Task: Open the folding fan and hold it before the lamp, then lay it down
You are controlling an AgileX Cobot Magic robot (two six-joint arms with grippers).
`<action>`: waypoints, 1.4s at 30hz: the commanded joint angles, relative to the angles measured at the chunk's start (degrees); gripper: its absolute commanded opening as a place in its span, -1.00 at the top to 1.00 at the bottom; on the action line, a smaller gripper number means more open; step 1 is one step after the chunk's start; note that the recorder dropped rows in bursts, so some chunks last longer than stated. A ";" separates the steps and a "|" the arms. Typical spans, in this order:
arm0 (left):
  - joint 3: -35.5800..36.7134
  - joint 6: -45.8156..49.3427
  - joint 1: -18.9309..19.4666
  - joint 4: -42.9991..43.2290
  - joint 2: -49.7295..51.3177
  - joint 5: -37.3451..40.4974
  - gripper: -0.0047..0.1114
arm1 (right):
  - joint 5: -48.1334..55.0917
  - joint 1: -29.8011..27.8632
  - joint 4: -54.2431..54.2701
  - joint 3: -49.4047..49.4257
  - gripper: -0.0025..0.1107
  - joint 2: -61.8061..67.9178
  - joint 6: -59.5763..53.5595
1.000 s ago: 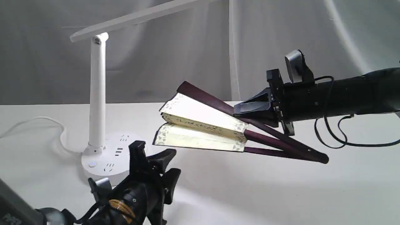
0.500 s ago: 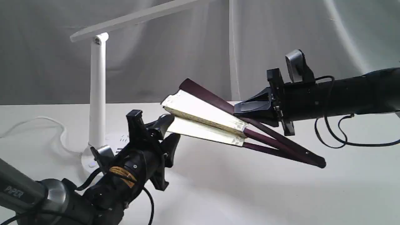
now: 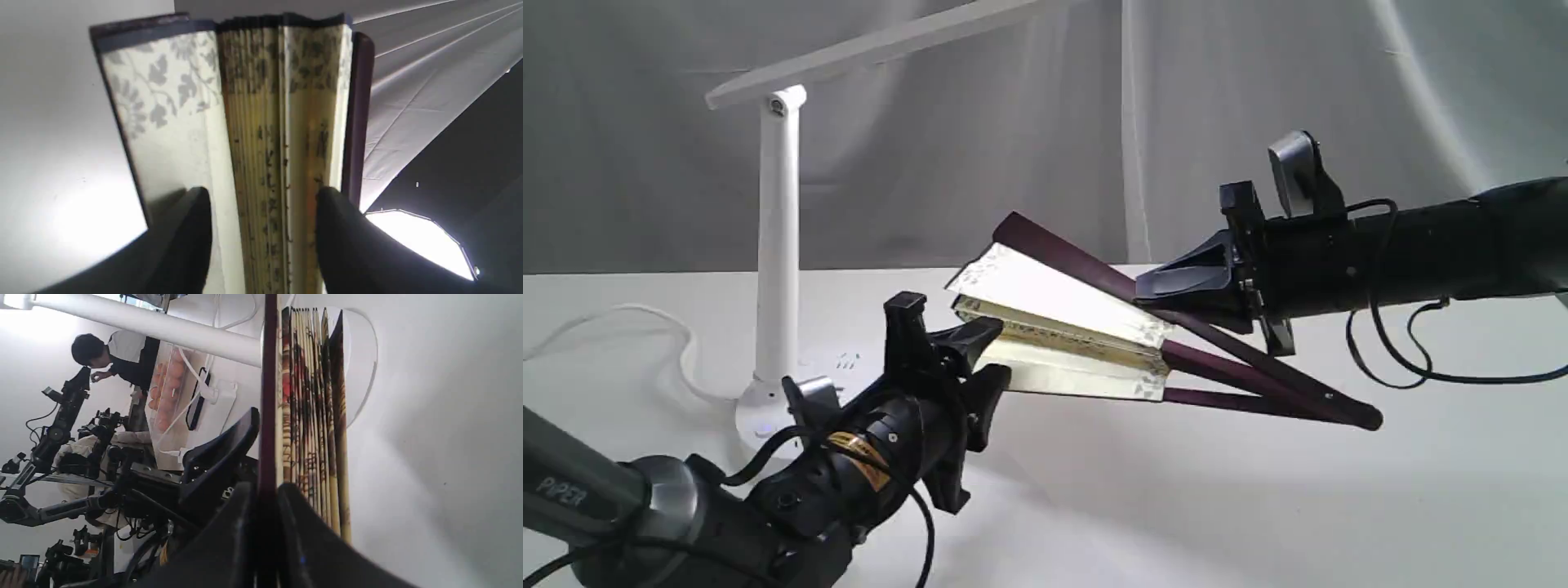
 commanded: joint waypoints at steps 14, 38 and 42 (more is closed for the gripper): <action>2.50 -3.57 0.10 5.98 0.18 -4.37 0.17 | 0.71 -0.52 7.01 0.27 0.96 -0.90 -0.91; -2.63 1.54 0.10 -4.34 0.18 4.23 0.17 | 0.71 -0.38 3.97 0.27 0.96 -0.90 0.59; -3.04 2.46 0.10 -3.91 1.51 1.69 0.17 | 0.71 -0.38 3.97 0.27 0.96 -0.90 0.59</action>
